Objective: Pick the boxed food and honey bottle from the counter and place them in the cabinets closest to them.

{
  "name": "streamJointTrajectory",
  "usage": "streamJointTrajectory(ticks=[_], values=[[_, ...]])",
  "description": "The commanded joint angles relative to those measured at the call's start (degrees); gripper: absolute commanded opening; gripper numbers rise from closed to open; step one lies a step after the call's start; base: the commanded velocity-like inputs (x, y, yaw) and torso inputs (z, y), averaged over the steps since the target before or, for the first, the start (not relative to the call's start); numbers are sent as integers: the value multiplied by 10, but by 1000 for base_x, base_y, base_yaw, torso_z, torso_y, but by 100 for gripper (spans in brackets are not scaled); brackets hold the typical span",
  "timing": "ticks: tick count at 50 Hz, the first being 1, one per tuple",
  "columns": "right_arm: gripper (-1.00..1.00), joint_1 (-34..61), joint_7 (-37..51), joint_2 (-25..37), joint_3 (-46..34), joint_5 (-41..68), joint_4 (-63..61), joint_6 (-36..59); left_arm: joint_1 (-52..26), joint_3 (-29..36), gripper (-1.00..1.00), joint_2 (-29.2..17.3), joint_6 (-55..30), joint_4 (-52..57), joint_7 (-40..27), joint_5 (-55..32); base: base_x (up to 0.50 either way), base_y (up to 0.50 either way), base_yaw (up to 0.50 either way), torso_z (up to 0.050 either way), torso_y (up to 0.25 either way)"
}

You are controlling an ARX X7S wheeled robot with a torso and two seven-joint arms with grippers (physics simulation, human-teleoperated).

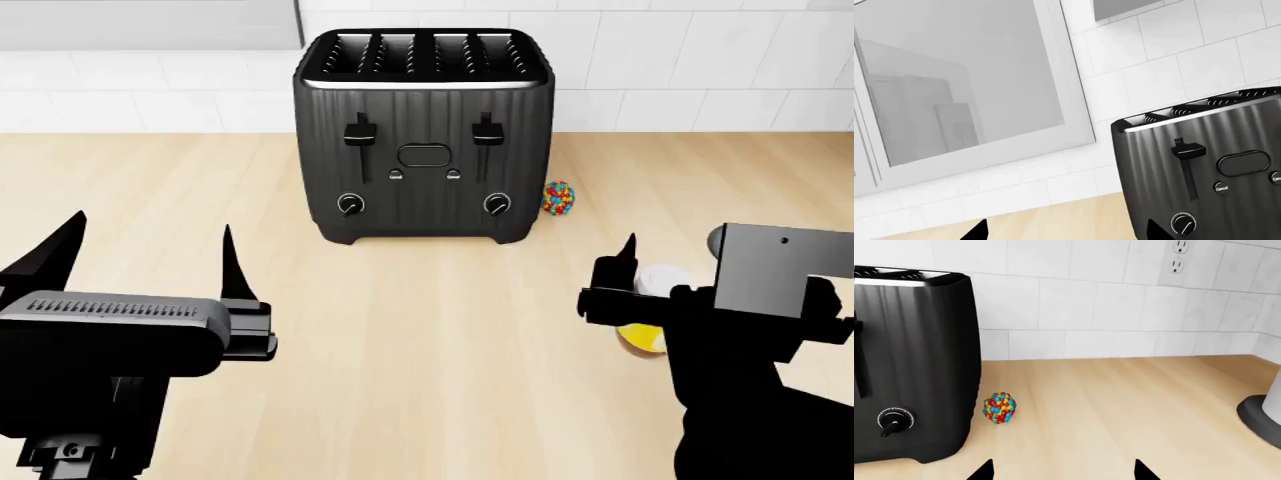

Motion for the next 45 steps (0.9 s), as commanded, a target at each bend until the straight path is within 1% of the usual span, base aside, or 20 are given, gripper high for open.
streamJointTrajectory(ticks=[1,16,30,45], values=[[100,-23,2,3,2,-14,-1,-14,-3,0,100,-2,-3,2,-2,-4,0,0,0,0,0],[100,-55,-23,-8,-10,-51,17,-37,-15,5,100,1,-8,1,-2,-7,0,0,0,0,0],[100,-74,-32,-17,-16,-78,29,-52,-1,4,100,-6,4,1,-3,0,0,0,0,0,0],[100,-97,-43,-23,-19,-96,50,-71,-2,7,100,-8,0,1,-7,-1,0,0,0,0,0]])
